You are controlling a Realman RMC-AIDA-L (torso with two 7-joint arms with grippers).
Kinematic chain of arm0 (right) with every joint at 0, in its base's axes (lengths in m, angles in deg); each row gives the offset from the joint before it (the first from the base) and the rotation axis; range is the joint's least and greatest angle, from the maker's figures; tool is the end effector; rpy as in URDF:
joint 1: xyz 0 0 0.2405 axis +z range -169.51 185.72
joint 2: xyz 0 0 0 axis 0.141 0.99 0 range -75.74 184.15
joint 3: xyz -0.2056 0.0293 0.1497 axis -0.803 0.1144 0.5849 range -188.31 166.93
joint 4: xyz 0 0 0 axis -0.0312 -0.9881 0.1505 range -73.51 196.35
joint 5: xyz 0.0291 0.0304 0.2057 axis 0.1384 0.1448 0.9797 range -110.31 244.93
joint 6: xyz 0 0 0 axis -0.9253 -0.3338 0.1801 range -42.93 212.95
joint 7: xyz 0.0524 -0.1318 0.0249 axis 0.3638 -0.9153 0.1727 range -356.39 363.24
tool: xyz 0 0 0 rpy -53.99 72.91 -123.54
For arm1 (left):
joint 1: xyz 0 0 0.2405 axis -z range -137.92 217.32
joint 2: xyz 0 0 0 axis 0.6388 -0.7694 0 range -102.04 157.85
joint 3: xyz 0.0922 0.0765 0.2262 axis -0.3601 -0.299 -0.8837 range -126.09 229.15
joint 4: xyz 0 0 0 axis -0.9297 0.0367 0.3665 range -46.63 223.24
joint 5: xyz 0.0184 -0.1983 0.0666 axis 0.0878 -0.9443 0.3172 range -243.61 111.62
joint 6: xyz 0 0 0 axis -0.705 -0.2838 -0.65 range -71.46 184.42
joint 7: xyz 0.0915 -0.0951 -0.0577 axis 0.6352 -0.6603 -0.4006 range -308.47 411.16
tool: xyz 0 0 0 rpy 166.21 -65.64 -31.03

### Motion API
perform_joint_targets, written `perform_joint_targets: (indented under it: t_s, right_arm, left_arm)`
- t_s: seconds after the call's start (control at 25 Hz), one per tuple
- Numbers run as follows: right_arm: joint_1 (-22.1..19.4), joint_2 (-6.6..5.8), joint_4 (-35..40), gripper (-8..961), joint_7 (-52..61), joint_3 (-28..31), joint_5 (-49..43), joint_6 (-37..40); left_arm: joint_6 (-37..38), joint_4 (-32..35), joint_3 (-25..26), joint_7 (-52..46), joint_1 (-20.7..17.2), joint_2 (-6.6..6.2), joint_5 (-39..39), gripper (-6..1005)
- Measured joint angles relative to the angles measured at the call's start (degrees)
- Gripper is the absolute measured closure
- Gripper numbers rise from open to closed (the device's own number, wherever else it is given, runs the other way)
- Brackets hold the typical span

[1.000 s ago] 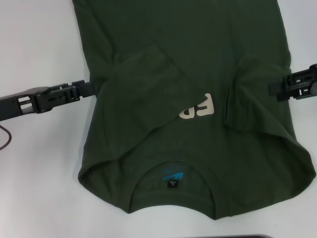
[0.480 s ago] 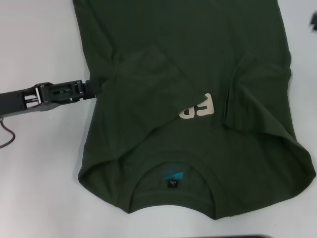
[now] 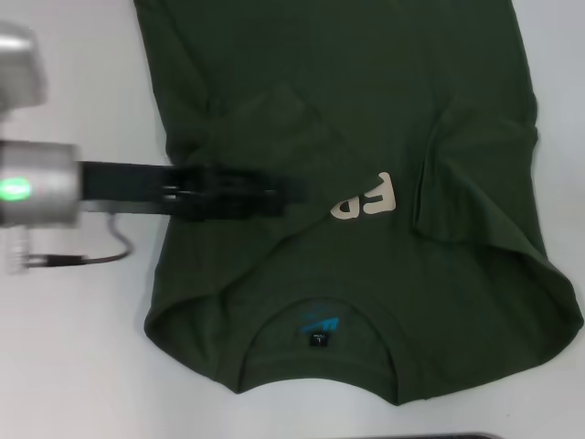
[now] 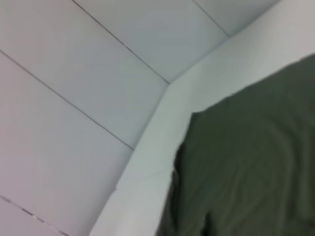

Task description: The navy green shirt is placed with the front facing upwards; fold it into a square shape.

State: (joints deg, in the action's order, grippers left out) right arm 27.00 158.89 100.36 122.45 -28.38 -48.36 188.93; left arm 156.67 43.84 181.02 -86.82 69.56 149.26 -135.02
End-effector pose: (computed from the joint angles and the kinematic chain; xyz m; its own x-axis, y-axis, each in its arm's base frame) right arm 0.3541 0.2683 0.1525 0.1606 -0.7116 -0.6840 -0.9319 -0.3376 0.1325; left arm -0.2164 0.3040 -0.0164 0.2414 0.9494 0.2011 0.8404 -0.3081 0.4459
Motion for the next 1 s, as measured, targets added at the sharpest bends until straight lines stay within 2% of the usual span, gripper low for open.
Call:
perform_joint_targets:
  t_s: [0.08, 0.12, 0.16, 0.24, 0.36, 0.44, 0.6, 0.8, 1.0]
  right_arm:
    - [-0.66, -0.57, 0.34, 317, 1.71, -0.07, -1.48, 0.22]
    - [-0.87, -0.98, 0.52, 318, 2.74, -0.06, -2.83, 0.37]
    - [-0.92, -1.29, 0.57, 319, 3.66, -0.06, -3.96, 0.57]
    - [-0.93, -1.85, 0.83, 320, 5.28, -0.05, -5.59, 0.91]
    - [-0.62, -2.27, 1.55, 320, 7.37, 0.23, -6.42, 1.66]
    - [-0.34, -2.42, 2.08, 319, 8.91, 0.34, -6.47, 2.0]
    - [0.61, -2.49, 2.71, 319, 11.38, -0.03, -6.51, 2.13]
    - [2.3, -2.33, 2.64, 319, 13.03, -0.2, -7.8, 1.69]
    - [3.22, -2.06, 2.6, 319, 13.92, -0.27, -8.89, 1.61]
  left_arm:
    - [-3.13, 0.59, -2.56, -1.47, 2.1, 1.89, 1.69, 343]
    - [-6.55, 2.67, -5.88, -2.59, 4.21, 2.7, 2.56, 343]
    - [-6.55, 2.67, -5.88, -2.59, 4.21, 2.7, 2.56, 342]
    - [-9.85, 6.37, -9.48, -3.25, 6.82, 2.88, 2.63, 341]
    - [-13.22, 10.77, -11.21, -3.24, 9.79, 2.96, 2.43, 342]
    - [-14.11, 11.47, -11.34, -3.18, 10.33, 3.04, 2.42, 342]
    - [-21.78, 13.49, -14.84, -3.34, 10.65, 3.22, -0.26, 346]
    - [-29.9, 15.3, -24.33, -3.37, 11.22, 3.24, -7.16, 352]
    - [-33.05, 15.4, -31.93, -3.49, 12.65, 3.27, -12.84, 357]
